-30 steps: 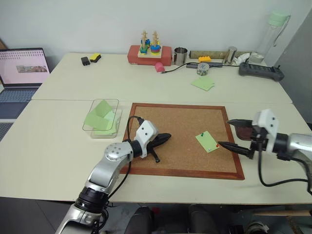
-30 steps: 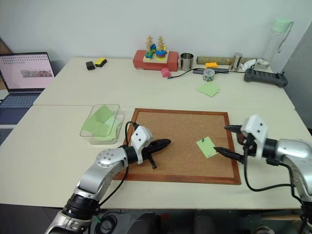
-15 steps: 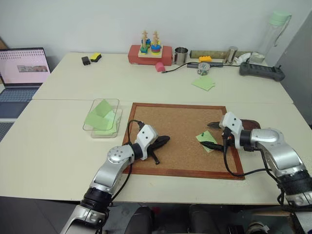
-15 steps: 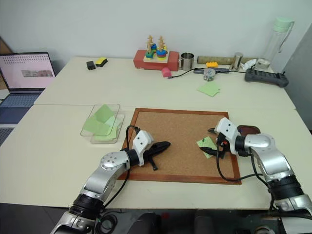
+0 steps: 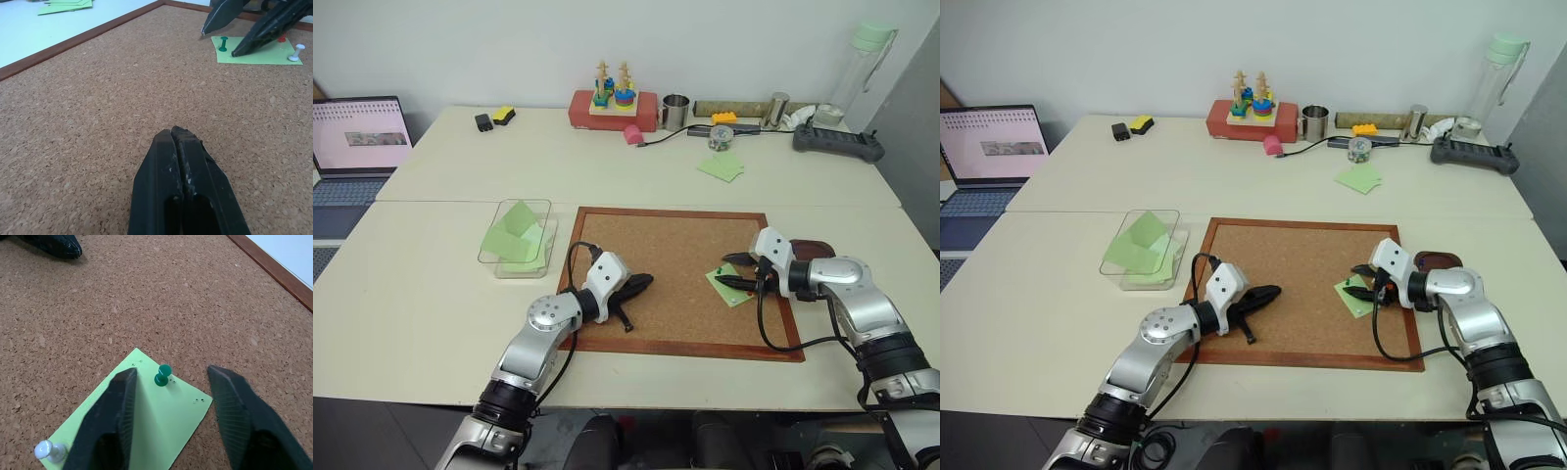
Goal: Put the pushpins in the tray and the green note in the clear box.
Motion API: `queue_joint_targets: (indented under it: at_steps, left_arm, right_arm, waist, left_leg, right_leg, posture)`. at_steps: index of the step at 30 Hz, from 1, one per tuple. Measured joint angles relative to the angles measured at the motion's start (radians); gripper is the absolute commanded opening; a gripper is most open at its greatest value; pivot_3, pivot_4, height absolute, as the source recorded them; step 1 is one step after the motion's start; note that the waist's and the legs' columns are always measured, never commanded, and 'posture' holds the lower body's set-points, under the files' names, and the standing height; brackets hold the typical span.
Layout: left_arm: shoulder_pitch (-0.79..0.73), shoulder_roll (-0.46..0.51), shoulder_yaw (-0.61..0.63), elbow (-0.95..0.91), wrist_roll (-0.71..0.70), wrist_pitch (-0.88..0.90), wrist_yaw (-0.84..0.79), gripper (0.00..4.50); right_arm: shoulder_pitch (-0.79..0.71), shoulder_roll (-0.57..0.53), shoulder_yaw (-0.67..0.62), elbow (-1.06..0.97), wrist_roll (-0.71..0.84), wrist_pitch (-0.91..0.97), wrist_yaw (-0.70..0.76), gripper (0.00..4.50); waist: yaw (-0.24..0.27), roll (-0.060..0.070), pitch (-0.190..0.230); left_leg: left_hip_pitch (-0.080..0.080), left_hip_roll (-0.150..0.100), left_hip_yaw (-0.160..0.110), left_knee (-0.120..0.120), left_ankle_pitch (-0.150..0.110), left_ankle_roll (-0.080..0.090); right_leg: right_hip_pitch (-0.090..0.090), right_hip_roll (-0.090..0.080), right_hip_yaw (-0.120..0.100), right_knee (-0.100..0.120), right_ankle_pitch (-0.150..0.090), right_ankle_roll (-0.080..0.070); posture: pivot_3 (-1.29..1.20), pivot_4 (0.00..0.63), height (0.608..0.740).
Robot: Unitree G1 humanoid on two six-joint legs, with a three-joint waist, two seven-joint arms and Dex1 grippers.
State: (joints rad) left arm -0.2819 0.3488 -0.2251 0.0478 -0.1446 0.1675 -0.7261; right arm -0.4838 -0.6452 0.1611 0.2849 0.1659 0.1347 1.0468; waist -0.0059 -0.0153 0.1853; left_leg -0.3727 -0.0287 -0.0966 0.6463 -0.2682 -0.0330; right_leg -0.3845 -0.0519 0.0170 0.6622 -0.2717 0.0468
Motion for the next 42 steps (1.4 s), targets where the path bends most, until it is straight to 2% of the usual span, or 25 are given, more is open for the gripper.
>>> queue_joint_targets:
  at_steps: [7,8,15,23,28,35,37,42]
  left_arm:
    - [0.012,0.000,0.000,-0.012,0.009,0.001,0.000,0.00]
    - [0.013,0.000,-0.001,-0.012,0.010,0.001,0.000,0.00]
    - [0.015,0.000,-0.004,-0.015,0.016,0.002,0.000,0.00]
    - [0.012,-0.001,-0.012,-0.011,0.048,0.005,0.017,0.00]
    - [0.003,-0.006,-0.026,-0.001,0.070,0.014,0.036,0.00]
    - [0.007,-0.011,-0.027,-0.002,0.075,0.020,0.040,0.00]
    - [0.010,-0.012,-0.027,-0.002,0.075,0.021,0.041,0.00]
    - [0.012,-0.020,-0.034,-0.007,0.077,0.023,0.047,0.00]
  right_arm:
    - [0.000,0.002,0.000,-0.005,0.003,0.002,0.023,0.11]
    - [0.000,0.002,-0.001,-0.006,0.003,0.004,0.022,0.02]
    - [0.000,0.002,-0.004,-0.022,0.006,0.032,0.025,0.02]
    - [0.001,0.023,-0.052,-0.067,0.088,0.182,0.032,0.02]
    - [-0.023,0.025,-0.101,-0.148,0.152,0.233,0.037,0.02]
    - [-0.007,0.017,-0.125,-0.181,0.180,0.290,0.026,0.02]
    - [-0.007,0.006,-0.148,-0.181,0.188,0.302,0.014,0.02]
    - [-0.015,-0.122,-0.251,-0.100,0.169,0.348,-0.054,0.02]
  waist:
    - [-0.002,0.000,0.000]
    - [-0.002,0.000,0.000]
    - [-0.002,0.001,0.000]
    - [-0.002,0.003,-0.002]
    - [-0.001,0.004,-0.003]
    - [-0.002,0.005,-0.003]
    - [-0.001,0.005,-0.003]
    - [0.003,0.005,-0.004]
  left_leg:
    - [0.000,0.000,0.000,0.000,0.000,0.000]
    - [0.000,0.000,0.000,0.000,0.000,0.000]
    - [0.000,0.000,0.000,0.000,0.000,0.000]
    - [0.000,0.000,0.000,0.000,0.000,0.000]
    - [0.008,0.000,-0.001,0.000,0.000,0.000]
    - [0.009,0.000,-0.001,0.000,0.000,0.000]
    - [0.009,-0.001,-0.001,0.000,0.000,0.000]
    - [0.009,-0.001,0.000,-0.001,0.000,0.000]
  right_leg:
    - [0.000,0.000,0.000,0.000,0.000,0.000]
    - [0.000,0.000,0.000,0.000,0.000,0.000]
    - [0.000,0.000,0.000,0.000,0.000,0.000]
    - [0.000,0.000,0.000,0.001,0.000,0.000]
    - [0.009,0.000,-0.001,-0.001,0.000,0.000]
    - [0.010,0.000,-0.001,-0.001,0.000,0.000]
    - [0.010,0.000,0.000,-0.001,0.000,0.000]
    - [0.010,-0.001,0.000,-0.002,0.000,0.000]
  posture:
    - [0.00,0.150,0.740]
    - [0.00,0.150,0.740]
    - [0.00,0.150,0.740]
    - [0.00,0.150,0.740]
    - [0.00,0.150,0.740]
    - [0.00,0.150,0.740]
    - [0.00,0.150,0.740]
    - [0.00,0.150,0.740]
